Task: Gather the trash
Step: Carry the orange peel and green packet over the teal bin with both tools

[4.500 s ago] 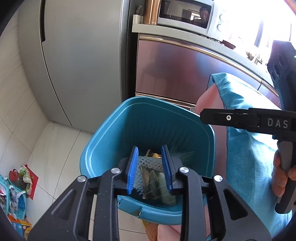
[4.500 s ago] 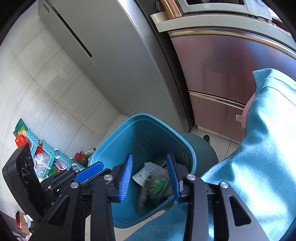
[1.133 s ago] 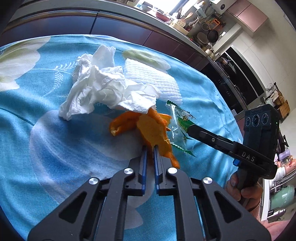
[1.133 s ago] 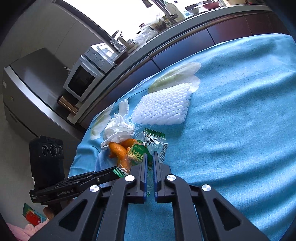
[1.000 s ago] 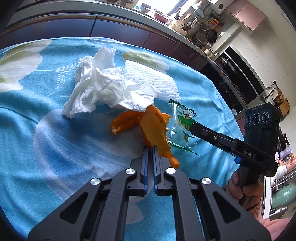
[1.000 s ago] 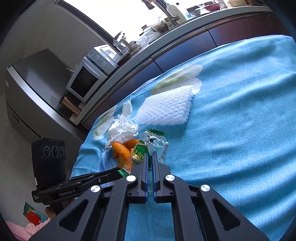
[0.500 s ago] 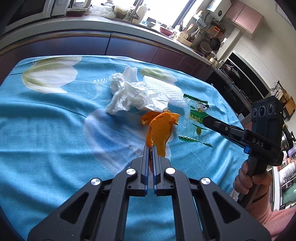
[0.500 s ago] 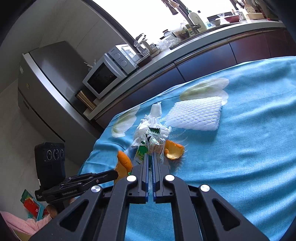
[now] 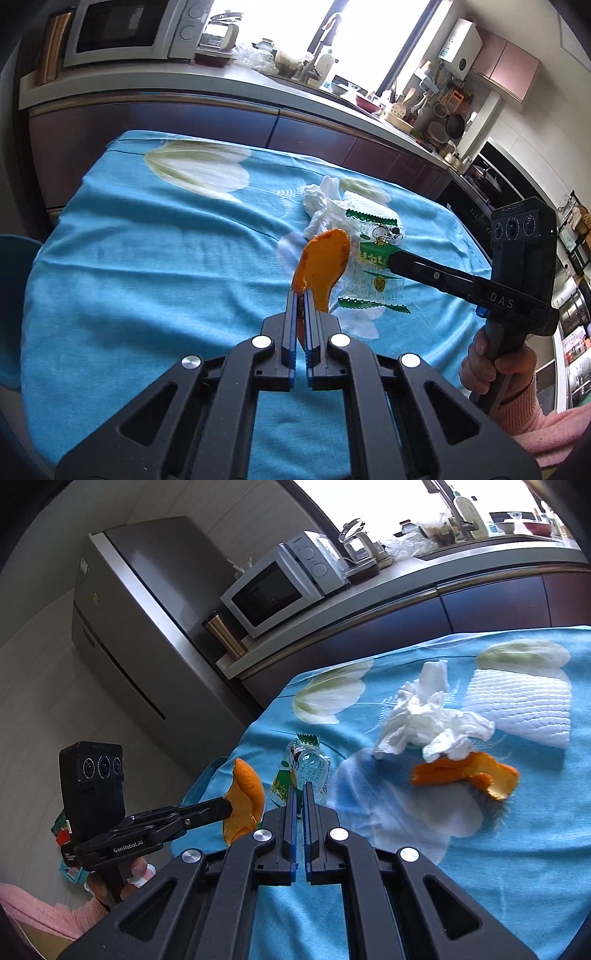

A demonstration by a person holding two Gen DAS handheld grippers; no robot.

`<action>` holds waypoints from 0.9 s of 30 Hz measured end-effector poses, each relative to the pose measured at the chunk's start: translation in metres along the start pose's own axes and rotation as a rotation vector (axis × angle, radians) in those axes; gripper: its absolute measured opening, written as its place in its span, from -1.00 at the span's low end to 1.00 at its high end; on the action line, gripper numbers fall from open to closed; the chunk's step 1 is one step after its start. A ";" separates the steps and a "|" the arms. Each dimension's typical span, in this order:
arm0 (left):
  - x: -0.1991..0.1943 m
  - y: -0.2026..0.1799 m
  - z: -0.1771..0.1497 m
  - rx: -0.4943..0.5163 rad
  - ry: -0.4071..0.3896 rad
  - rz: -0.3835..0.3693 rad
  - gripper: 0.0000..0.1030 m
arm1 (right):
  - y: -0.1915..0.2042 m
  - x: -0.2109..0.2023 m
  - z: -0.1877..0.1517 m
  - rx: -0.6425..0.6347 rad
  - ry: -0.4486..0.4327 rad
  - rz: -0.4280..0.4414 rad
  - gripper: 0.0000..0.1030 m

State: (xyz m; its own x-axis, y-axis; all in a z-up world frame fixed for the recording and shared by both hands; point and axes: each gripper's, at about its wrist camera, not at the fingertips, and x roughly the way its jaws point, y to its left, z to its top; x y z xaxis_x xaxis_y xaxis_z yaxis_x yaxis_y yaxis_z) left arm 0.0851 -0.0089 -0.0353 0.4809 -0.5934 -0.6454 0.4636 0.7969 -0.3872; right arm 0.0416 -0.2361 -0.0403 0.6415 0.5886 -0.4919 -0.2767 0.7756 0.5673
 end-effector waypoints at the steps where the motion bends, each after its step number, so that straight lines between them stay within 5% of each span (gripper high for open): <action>1: -0.006 0.005 -0.001 -0.008 -0.007 0.007 -0.93 | 0.005 0.004 0.000 -0.009 0.007 0.007 -0.96; 27: -0.156 0.138 -0.030 -0.236 -0.213 0.266 -0.93 | 0.116 0.131 0.007 -0.190 0.185 0.204 -0.96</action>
State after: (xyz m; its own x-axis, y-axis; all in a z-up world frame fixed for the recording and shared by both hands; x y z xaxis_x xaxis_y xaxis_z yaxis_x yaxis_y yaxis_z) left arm 0.0521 0.1970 -0.0077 0.7155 -0.3532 -0.6027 0.1310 0.9153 -0.3809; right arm 0.0984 -0.0708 -0.0339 0.4237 0.7538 -0.5023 -0.5253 0.6562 0.5417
